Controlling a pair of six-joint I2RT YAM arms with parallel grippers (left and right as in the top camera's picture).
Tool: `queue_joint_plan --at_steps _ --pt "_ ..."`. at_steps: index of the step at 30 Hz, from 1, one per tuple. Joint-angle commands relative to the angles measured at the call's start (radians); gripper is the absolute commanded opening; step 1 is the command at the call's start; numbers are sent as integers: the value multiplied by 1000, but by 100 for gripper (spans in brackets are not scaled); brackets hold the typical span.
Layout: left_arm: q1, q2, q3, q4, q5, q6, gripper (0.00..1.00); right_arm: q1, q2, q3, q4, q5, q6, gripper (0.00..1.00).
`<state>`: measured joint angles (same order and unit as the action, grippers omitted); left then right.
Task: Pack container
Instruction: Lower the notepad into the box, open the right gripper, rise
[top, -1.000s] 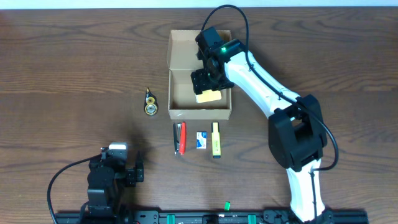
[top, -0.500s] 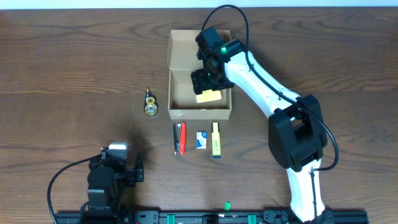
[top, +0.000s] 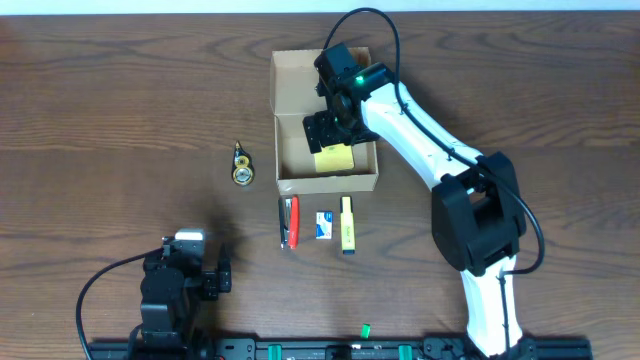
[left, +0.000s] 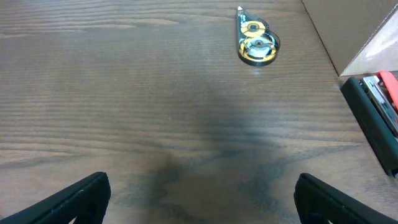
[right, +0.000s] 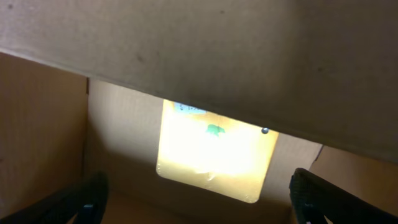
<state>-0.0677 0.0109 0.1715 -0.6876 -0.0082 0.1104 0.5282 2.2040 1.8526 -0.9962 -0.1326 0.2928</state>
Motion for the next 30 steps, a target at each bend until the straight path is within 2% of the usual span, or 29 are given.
queue_joint_plan --at_steps 1,10,15,19,30 --pt "4 -7 -13 -1 -18 17 95 11 -1 46 1 -34 -21 92" --pt "4 -7 -13 -1 -18 17 95 57 -1 254 -89 -26 -64 92" --pt "4 -7 -13 -1 -18 17 95 76 -1 424 -261 46 -58 98" --pt "4 -7 -13 -1 -18 17 96 74 -2 528 -420 111 -34 99" --pt "4 -7 -13 -1 -18 17 95 73 -99 547 -677 160 60 99"
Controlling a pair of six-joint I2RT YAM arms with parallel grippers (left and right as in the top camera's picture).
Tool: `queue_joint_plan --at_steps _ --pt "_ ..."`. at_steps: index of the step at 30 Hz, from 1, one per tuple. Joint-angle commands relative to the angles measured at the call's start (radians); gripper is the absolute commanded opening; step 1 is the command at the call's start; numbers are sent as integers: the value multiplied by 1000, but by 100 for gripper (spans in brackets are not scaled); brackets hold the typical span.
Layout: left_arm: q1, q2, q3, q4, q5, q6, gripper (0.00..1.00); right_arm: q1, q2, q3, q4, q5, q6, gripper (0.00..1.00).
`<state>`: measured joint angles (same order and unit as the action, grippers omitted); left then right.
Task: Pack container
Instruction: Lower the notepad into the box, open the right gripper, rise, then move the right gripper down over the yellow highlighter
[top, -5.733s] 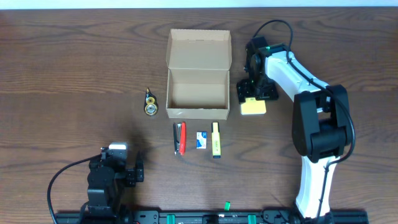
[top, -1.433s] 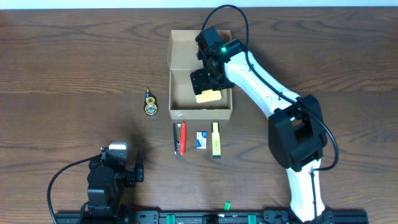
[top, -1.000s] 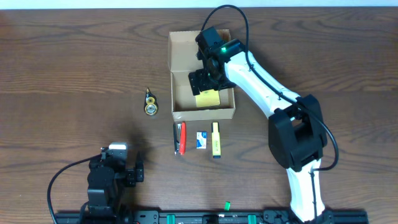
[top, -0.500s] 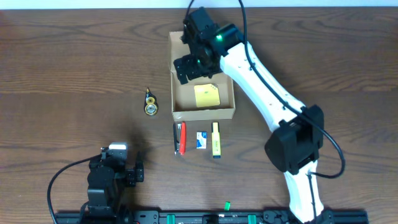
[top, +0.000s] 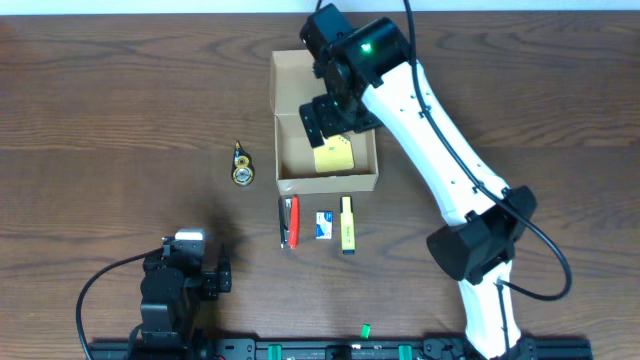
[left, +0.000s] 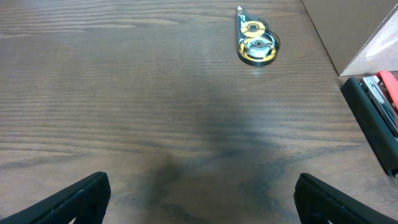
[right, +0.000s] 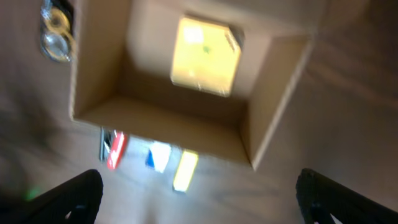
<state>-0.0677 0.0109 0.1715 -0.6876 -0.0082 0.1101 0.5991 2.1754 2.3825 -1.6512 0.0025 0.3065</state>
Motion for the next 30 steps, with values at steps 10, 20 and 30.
queue_joint_plan --at_steps 10,20,30 --pt "4 -7 -13 -1 -18 18 95 -12 -252 -142 -43 37 82 99" --pt "4 -7 -13 -1 -18 18 95 -26 -610 -815 249 30 141 99" --pt "4 -7 -13 -1 -18 18 95 -14 -862 -1383 583 -88 460 99"
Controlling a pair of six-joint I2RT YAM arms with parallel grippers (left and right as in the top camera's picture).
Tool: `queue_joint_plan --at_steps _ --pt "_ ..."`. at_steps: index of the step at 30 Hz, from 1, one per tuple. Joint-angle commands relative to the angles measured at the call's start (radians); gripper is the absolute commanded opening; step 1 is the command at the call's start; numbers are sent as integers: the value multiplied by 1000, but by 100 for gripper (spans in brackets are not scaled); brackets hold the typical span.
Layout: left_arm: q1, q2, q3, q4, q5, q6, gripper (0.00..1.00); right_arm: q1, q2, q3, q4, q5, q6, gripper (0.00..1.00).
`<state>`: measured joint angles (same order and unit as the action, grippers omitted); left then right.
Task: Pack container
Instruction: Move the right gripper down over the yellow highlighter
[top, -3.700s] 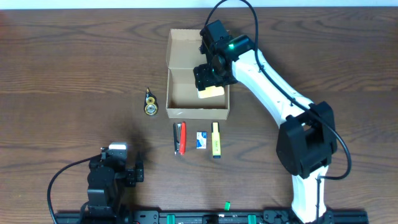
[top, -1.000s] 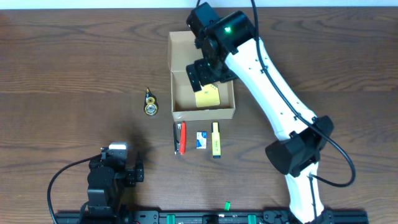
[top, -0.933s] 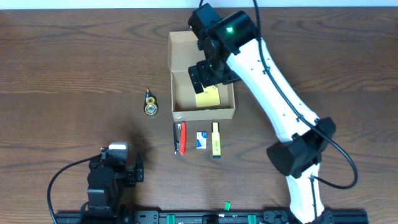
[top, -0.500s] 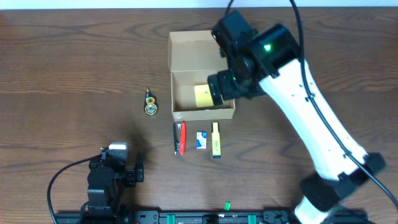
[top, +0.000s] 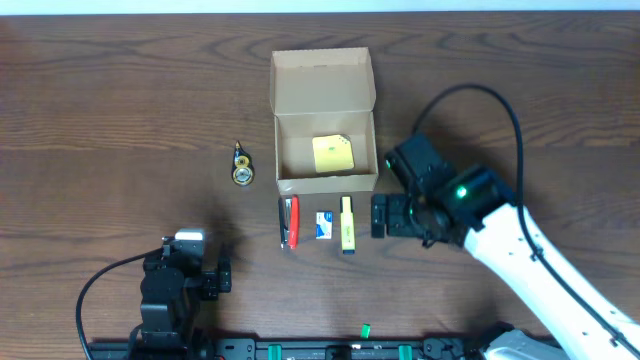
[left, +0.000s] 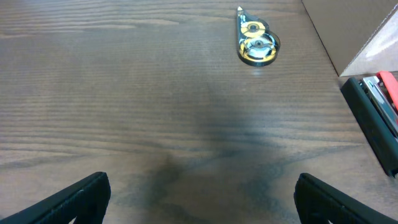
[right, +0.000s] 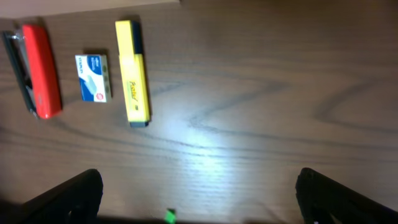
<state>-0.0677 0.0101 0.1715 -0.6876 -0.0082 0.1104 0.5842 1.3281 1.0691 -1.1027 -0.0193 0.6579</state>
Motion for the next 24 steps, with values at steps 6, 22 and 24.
queue_joint_plan --at_steps 6,22,24 --pt "4 -6 -13 -1 -18 17 95 44 -13 -230 207 -104 249 99" --pt "4 -6 -13 -1 -18 17 95 110 46 -313 492 -5 537 99" --pt "4 -6 -13 -1 -18 17 95 110 79 -313 506 -5 543 99"
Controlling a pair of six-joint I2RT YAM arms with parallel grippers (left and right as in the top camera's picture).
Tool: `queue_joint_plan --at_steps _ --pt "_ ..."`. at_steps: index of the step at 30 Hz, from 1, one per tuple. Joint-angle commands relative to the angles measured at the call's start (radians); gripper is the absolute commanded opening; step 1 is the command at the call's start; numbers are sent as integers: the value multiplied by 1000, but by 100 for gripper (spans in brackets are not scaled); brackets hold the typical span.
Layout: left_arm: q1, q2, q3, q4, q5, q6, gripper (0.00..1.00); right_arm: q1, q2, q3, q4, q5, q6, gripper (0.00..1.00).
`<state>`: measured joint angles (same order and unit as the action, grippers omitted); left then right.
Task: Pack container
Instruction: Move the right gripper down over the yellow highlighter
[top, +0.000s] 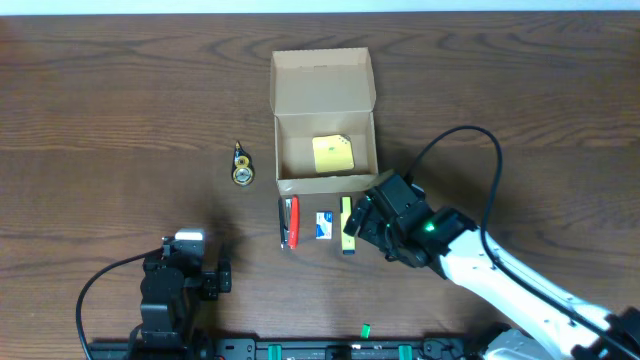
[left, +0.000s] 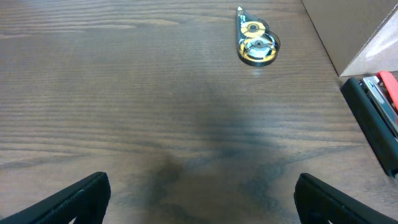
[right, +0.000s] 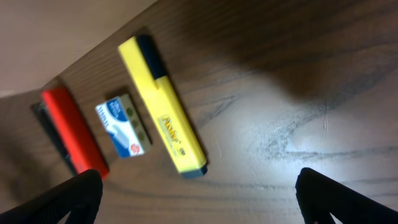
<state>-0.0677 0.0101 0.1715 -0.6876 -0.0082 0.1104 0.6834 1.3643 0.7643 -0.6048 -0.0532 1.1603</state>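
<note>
The open cardboard box (top: 277, 150) holds a yellow sticky pad (top: 332, 153). In front of it lie a red stapler (top: 289, 221) (right: 74, 132), a small blue-and-white staple box (top: 324, 225) (right: 123, 126) and a yellow highlighter (top: 347, 225) (right: 163, 104). A correction tape roller (top: 241, 166) (left: 256, 42) lies left of the box. My right gripper (top: 362, 222) (right: 199, 199) hangs open just right of the highlighter, holding nothing. My left gripper (top: 222, 272) (left: 202, 196) rests open and empty at the front left.
The box lid (top: 321, 80) stands open at the back. A small green bit (top: 365, 328) lies by the front rail. The box corner (left: 360, 31) and stapler (left: 373, 118) show at the right edge of the left wrist view.
My right gripper has moved left, from right of the row of items to beside the yellow highlighter, which now looks larger in its wrist view. The left arm is unchanged.
My right gripper was open down inside the box over the yellow pad. Then it stood higher above the box with the pad left lying inside. Then it was over the table front right of the box, and now it hangs next to the highlighter.
</note>
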Motion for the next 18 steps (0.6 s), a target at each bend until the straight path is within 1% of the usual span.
queue_joint_plan --at_steps 1,10,18 --pt "4 -6 -13 -1 -18 17 95 11 58 -8 16 29 43 99" --pt "4 -6 -13 -1 -18 17 95 11 171 -8 110 15 94 99" --pt "4 -6 -13 -1 -18 17 95 11 187 -8 165 11 108 99"
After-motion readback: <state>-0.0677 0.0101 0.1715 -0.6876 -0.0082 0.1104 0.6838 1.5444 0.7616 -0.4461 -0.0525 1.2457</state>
